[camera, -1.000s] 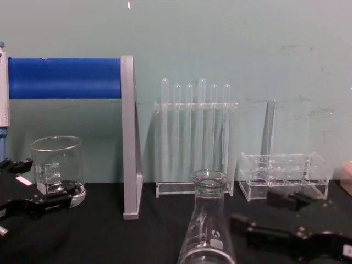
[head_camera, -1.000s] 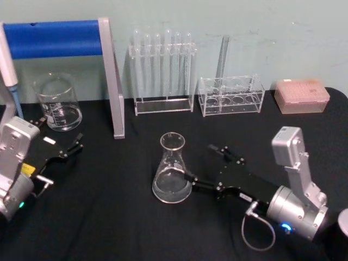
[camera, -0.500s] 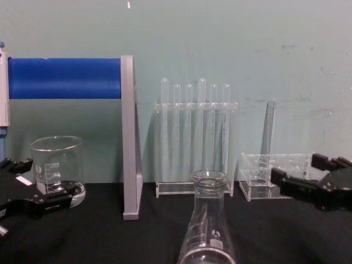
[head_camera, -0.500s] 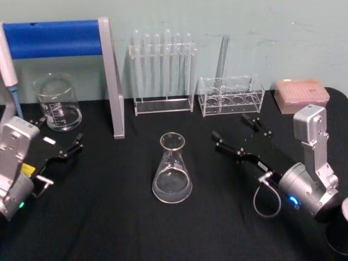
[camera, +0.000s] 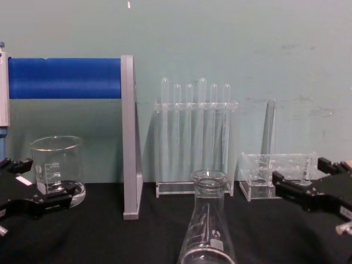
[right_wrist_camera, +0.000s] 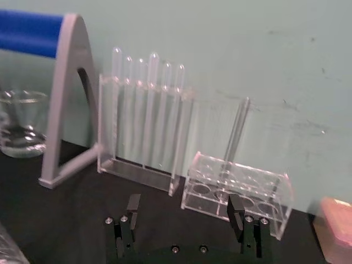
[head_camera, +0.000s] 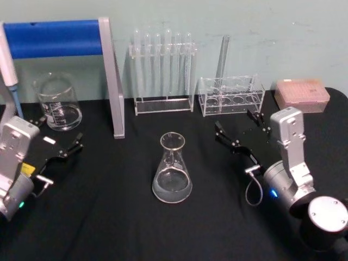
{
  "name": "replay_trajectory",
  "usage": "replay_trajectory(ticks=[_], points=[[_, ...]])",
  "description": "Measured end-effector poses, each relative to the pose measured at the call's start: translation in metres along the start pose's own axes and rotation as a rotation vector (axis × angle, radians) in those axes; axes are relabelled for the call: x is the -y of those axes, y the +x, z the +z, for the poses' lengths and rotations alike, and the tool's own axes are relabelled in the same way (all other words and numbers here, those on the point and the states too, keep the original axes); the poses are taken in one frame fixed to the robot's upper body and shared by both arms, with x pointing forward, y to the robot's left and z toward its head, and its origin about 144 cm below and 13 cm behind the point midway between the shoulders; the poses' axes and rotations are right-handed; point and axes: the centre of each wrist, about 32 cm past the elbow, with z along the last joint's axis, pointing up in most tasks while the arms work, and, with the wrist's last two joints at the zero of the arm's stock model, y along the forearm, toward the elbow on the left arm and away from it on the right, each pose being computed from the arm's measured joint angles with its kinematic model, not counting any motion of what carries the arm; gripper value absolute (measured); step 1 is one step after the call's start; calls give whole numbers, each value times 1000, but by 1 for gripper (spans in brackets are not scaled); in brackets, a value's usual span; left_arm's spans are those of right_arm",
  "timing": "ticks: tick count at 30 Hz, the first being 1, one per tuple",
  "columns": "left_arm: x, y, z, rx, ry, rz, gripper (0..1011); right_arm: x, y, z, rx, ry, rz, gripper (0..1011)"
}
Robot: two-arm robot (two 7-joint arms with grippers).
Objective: Grasp the erlenmeyer flask with one hand, shake it three times, then place it back.
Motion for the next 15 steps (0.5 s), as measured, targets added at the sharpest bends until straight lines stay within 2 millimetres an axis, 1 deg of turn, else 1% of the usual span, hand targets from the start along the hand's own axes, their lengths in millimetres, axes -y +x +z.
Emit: replay_trajectory(ticks=[5,15], points=[[0,0,0,0,0,0,1001,-2,-7,-4,26,-38,-15,1003],[0,0,0,0,0,0,1001,-2,-8,-6,33,-77,-12,1003]])
